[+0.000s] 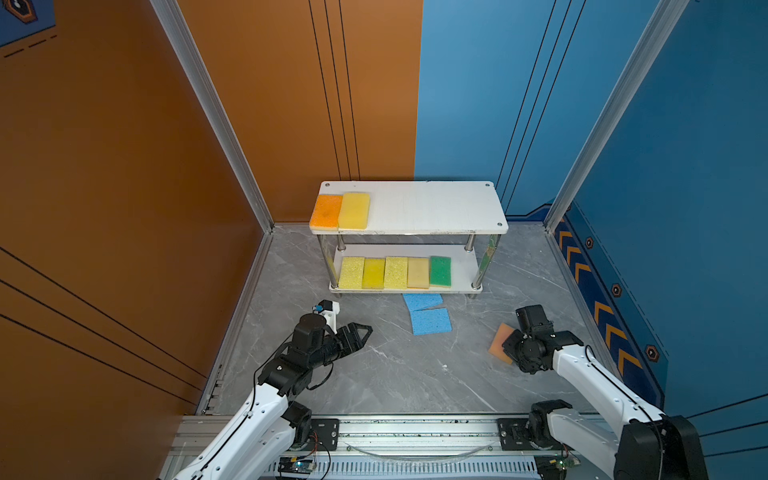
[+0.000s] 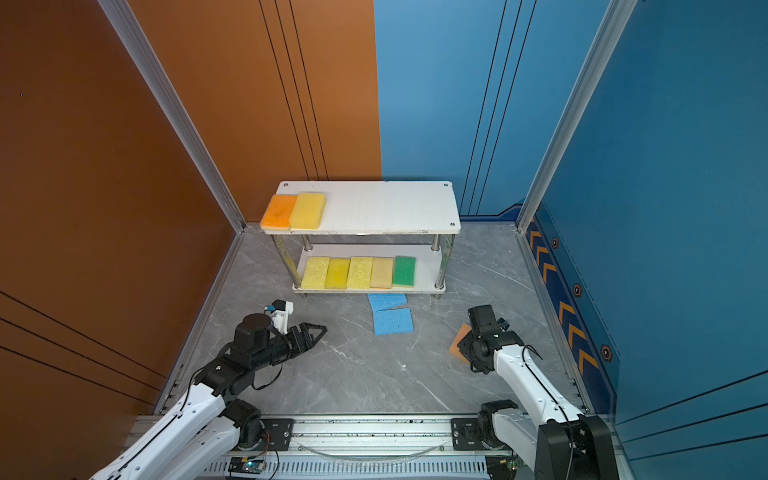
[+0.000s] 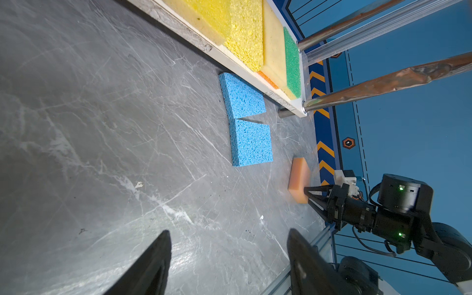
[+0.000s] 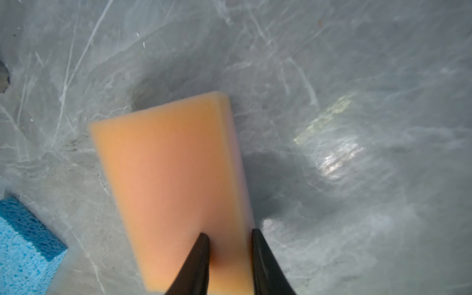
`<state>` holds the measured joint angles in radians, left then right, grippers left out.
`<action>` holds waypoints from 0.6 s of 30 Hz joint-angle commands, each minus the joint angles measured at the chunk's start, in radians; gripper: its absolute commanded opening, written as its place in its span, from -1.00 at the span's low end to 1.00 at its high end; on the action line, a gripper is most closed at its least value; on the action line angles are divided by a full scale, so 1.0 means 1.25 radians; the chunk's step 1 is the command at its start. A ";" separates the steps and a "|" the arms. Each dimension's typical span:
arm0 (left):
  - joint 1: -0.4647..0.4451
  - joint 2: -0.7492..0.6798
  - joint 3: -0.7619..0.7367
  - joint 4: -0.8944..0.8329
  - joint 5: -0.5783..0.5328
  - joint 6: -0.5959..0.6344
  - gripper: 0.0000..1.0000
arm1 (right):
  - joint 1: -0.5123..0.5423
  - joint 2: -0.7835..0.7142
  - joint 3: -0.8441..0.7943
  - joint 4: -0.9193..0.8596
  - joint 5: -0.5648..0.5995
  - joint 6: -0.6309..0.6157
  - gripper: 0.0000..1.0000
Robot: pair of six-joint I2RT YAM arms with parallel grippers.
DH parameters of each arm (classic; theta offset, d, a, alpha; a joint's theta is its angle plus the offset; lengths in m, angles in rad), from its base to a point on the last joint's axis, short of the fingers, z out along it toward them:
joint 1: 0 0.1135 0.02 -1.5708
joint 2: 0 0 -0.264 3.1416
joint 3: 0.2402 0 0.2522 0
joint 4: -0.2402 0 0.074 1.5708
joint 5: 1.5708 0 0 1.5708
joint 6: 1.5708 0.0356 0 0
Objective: Place and organize the cleaning sponges onto the shelf
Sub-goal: 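Lift the pink sponge and carry it toward the left gripper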
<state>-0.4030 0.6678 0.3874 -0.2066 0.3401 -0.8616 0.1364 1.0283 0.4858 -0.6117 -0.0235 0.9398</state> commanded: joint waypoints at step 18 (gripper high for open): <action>0.029 0.105 0.053 0.121 0.200 -0.028 0.68 | 0.315 -0.001 0.158 0.031 -0.165 -0.093 -0.77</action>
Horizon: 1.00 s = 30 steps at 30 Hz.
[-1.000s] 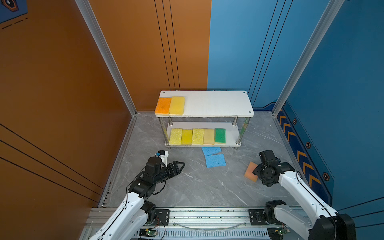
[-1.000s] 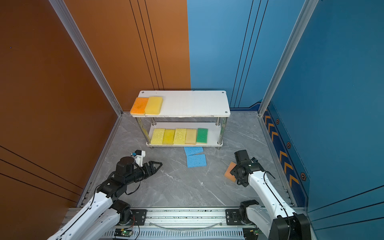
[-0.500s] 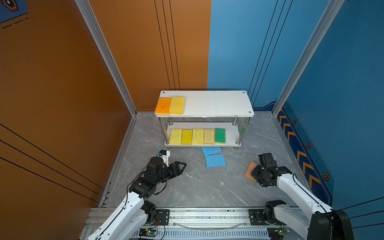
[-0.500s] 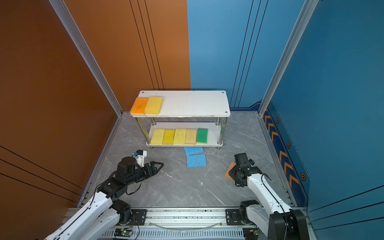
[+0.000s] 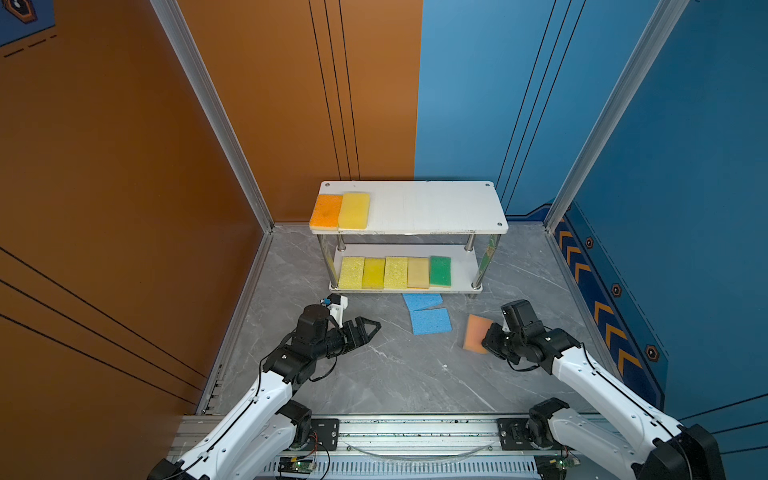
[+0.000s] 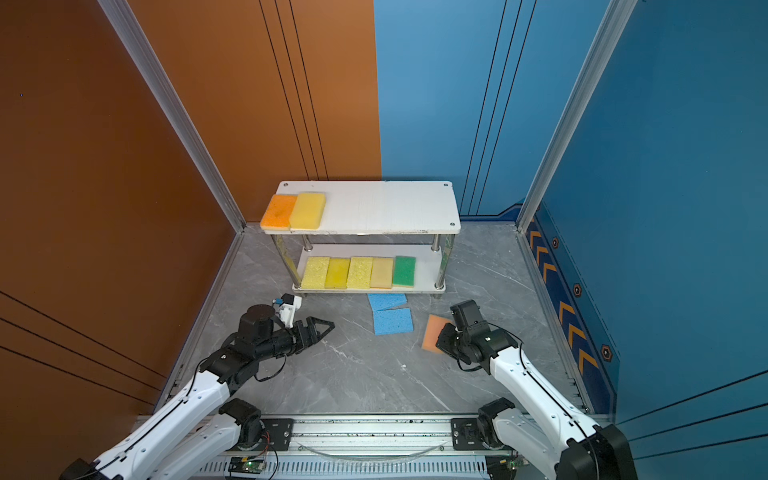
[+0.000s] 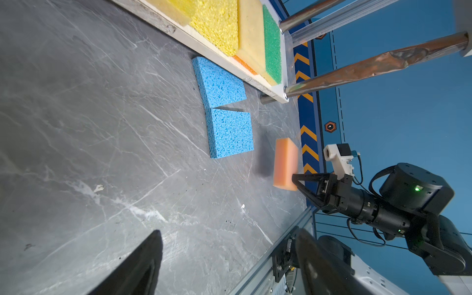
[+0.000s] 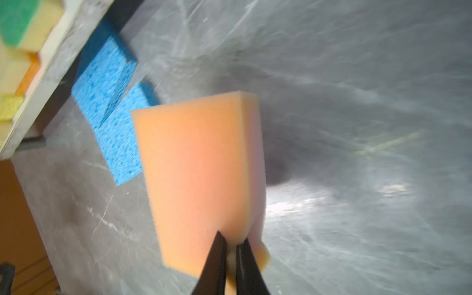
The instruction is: Place and organize the cleaning sponges onto the shelf
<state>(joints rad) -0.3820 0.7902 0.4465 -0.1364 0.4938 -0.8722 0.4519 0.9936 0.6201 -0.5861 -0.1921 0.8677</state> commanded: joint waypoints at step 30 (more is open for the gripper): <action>0.015 -0.006 -0.043 0.254 0.143 -0.157 0.70 | 0.307 0.278 0.332 0.139 -0.218 -0.159 -0.76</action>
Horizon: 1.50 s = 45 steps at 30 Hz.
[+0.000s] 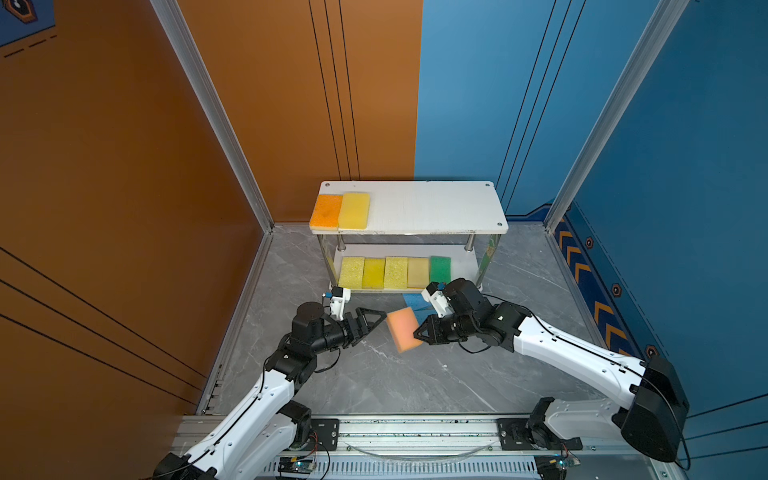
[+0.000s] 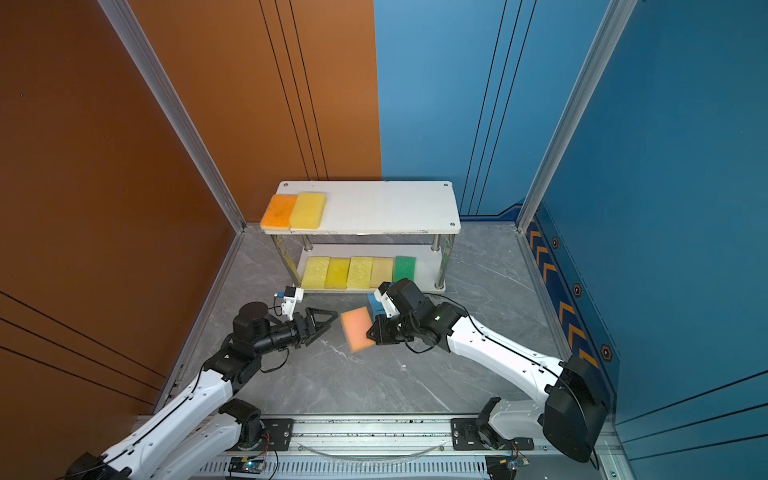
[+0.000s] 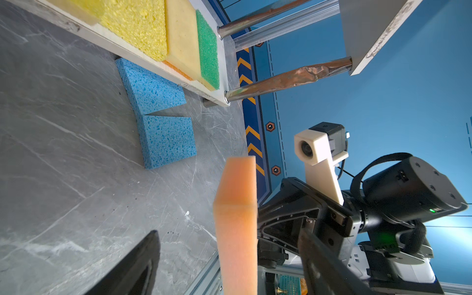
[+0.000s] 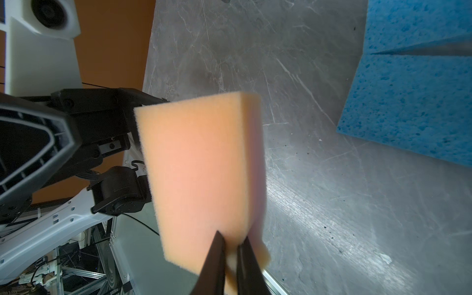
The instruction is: Place and organize the cleaning sponges onto the shelf
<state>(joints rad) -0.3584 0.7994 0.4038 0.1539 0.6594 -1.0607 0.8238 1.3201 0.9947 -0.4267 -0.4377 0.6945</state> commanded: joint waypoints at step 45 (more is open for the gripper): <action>-0.039 0.017 0.006 0.078 -0.014 0.012 -0.66 | 0.038 0.017 0.078 -0.011 -0.012 -0.014 -0.06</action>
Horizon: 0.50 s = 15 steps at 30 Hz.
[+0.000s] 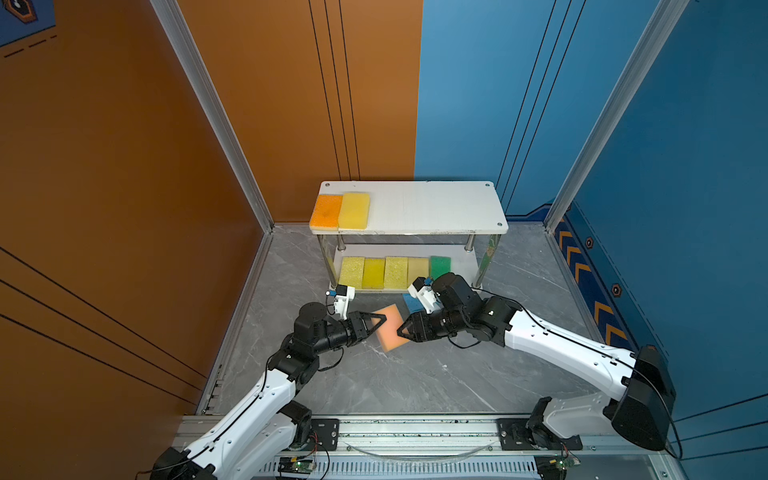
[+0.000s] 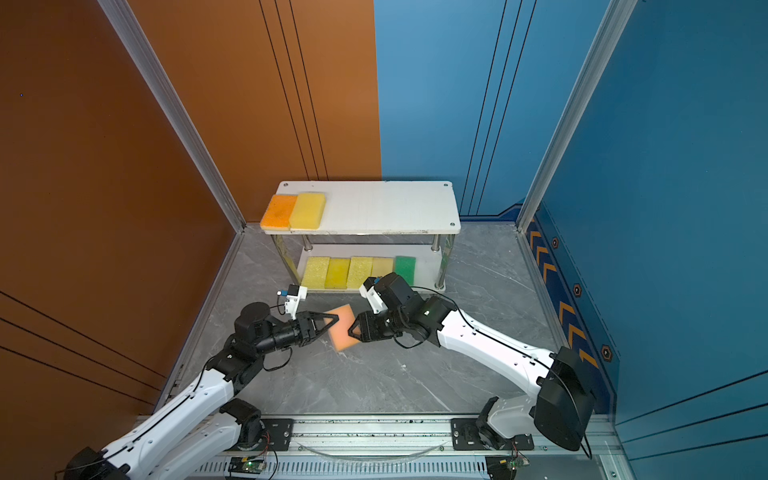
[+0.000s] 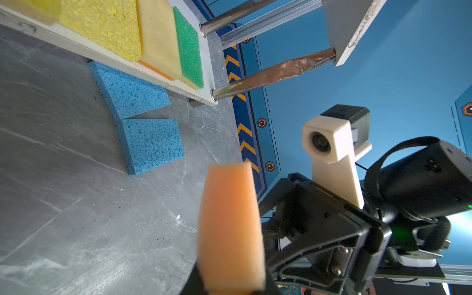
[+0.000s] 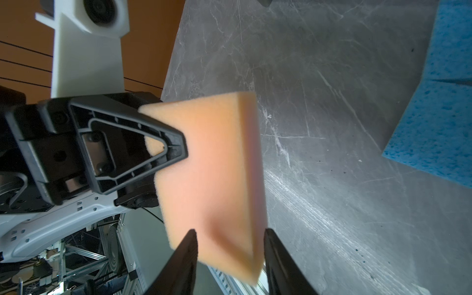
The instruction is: Place and organize the cleaning sponges onto the shelf
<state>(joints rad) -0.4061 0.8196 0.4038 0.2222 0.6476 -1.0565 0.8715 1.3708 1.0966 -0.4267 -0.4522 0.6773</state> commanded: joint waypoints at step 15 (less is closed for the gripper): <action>0.033 0.000 -0.002 0.079 0.011 -0.044 -0.68 | 0.001 -0.047 -0.045 0.029 -0.013 0.020 -0.17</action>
<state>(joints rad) -0.3721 0.8223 0.4038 0.2901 0.6483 -1.1015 0.8715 1.3346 1.0512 -0.4255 -0.4538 0.6884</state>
